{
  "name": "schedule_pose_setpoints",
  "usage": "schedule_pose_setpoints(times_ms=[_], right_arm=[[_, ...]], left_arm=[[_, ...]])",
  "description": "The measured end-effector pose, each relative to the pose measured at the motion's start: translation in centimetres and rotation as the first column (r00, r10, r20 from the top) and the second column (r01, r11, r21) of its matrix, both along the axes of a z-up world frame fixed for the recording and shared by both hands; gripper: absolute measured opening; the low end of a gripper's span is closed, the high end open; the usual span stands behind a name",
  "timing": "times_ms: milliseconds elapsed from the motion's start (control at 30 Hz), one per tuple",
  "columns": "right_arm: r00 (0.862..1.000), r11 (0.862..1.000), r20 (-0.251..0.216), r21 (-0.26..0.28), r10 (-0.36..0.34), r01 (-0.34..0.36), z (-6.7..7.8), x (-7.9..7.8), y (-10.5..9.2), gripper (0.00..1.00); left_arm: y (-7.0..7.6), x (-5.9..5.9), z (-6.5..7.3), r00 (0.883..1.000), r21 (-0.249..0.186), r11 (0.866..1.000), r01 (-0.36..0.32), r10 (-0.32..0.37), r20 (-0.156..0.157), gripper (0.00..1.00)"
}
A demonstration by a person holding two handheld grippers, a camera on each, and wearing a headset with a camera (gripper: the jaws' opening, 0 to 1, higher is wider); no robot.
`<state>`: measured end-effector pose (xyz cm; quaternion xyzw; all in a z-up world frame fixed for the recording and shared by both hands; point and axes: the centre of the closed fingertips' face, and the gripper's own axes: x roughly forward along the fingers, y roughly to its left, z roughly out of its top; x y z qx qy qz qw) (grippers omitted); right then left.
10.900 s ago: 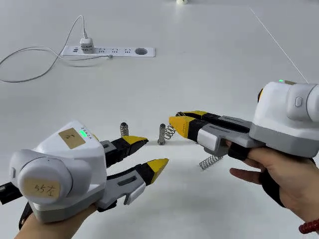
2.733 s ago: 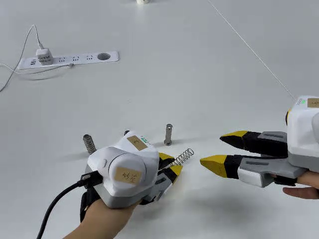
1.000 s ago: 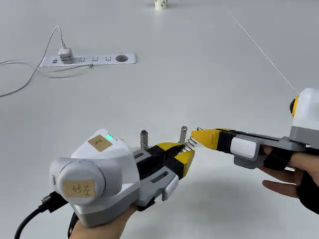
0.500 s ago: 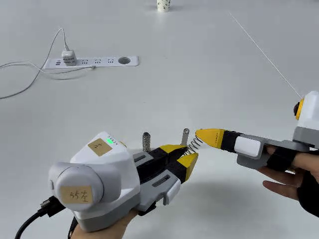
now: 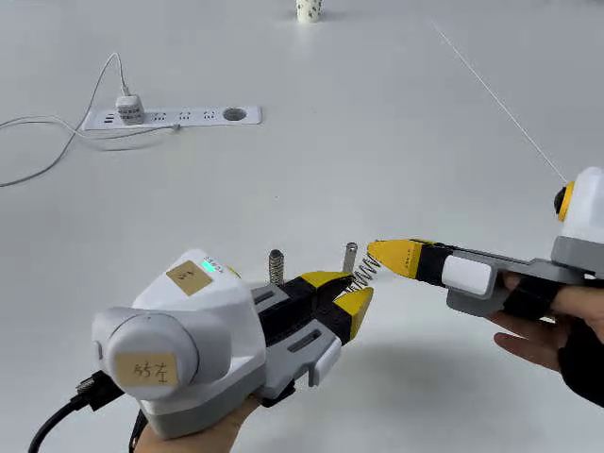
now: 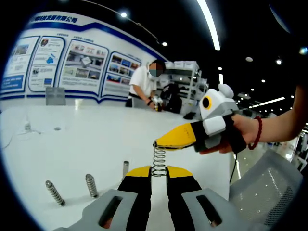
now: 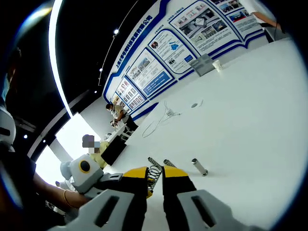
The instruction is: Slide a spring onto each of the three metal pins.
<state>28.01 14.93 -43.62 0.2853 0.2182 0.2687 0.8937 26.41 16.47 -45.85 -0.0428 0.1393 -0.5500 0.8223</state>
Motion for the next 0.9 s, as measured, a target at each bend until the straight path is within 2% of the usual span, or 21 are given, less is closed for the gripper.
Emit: schedule_pose_setpoints(times_ms=[133,433,533,600,800,900], right_arm=[[1.0,1.0,0.007,-0.017,-0.002,0.002,0.0,0.1,-0.1,0.12],[0.998,0.99,0.052,-0.13,-0.043,0.05,0.0,1.0,-1.0,0.12],[0.997,0.986,0.059,-0.157,-0.049,0.058,-0.1,1.4,-1.3,0.12],[0.997,0.984,0.066,-0.166,-0.047,0.057,-0.1,1.6,-1.3,0.12],[0.995,0.972,0.089,-0.229,-0.041,0.061,-0.1,2.3,-1.5,0.12],[0.994,0.963,0.1,-0.262,-0.036,0.061,-0.2,2.7,-1.5,0.12]], left_arm=[[0.0,0.1,-0.1,1.0,0.008,1.0,-0.002,0.002,-0.003,0.14],[0.8,0.5,-1.5,1.0,0.105,0.994,-0.017,0.017,0.002,0.29],[1.3,0.7,-1.9,1.0,0.147,0.989,-0.025,0.023,0.016,0.33],[1.6,0.9,-1.9,0.999,0.164,0.986,-0.03,0.024,0.038,0.34],[2.5,1.2,-1.8,0.997,0.193,0.98,-0.047,0.034,0.069,0.41],[2.9,1.3,-1.8,0.997,0.198,0.979,-0.052,0.038,0.072,0.45]])
